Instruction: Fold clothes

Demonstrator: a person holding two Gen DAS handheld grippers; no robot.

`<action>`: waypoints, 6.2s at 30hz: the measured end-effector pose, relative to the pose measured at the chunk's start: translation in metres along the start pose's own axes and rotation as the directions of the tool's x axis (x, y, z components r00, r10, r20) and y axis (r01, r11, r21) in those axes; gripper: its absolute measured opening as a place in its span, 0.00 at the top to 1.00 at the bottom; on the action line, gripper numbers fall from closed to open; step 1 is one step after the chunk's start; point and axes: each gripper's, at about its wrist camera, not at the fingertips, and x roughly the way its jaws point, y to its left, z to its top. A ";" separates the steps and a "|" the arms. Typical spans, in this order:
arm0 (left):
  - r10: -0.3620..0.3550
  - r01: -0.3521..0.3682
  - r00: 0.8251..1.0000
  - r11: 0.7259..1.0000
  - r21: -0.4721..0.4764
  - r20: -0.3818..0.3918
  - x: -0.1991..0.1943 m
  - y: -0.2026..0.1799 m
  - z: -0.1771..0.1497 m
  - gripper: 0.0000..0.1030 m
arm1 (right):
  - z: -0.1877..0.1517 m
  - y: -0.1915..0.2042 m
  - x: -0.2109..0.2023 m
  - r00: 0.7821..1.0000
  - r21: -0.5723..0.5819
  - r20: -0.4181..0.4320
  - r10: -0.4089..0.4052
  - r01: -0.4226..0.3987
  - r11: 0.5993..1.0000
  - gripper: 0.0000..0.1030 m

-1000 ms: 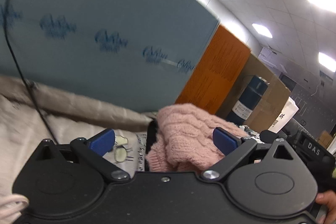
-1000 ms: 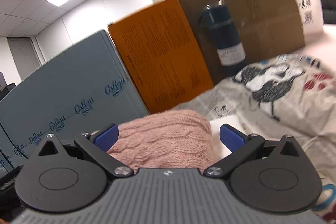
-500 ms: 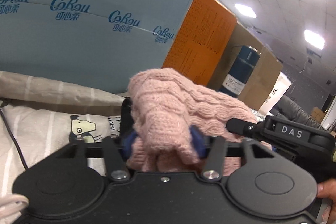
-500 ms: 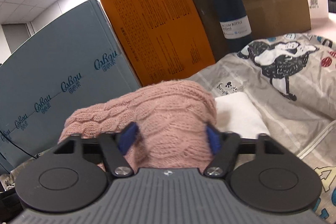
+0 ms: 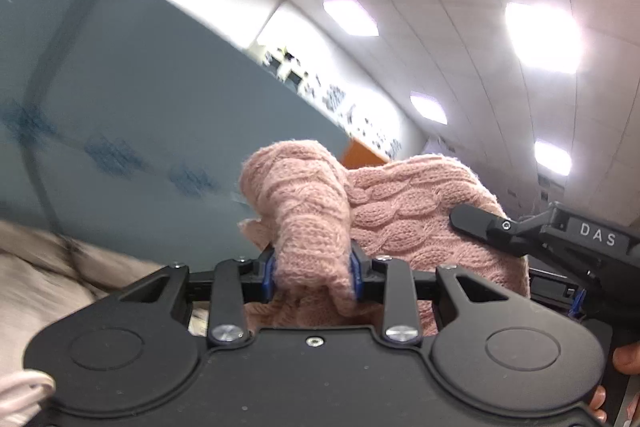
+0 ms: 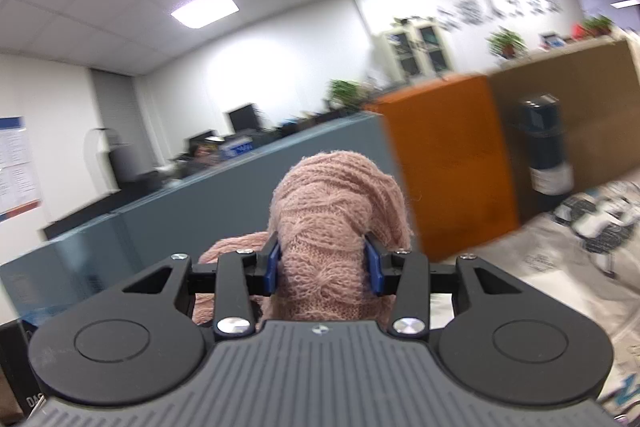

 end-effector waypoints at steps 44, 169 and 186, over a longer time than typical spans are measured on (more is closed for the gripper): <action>0.655 -0.585 0.719 0.752 -0.304 0.235 -0.300 0.178 0.028 0.05 | -0.219 0.292 0.054 0.783 -0.264 -0.464 0.414 -0.569 0.779 0.18; 0.628 -0.631 0.774 0.776 0.021 0.077 -0.186 0.114 -0.023 0.00 | -0.170 0.017 0.057 0.874 -0.201 -0.438 -0.208 0.130 0.971 0.00; 0.638 -0.641 0.766 0.767 0.030 0.077 -0.186 0.114 -0.023 0.00 | -0.171 0.017 0.058 0.875 -0.201 -0.438 -0.208 0.130 0.971 0.00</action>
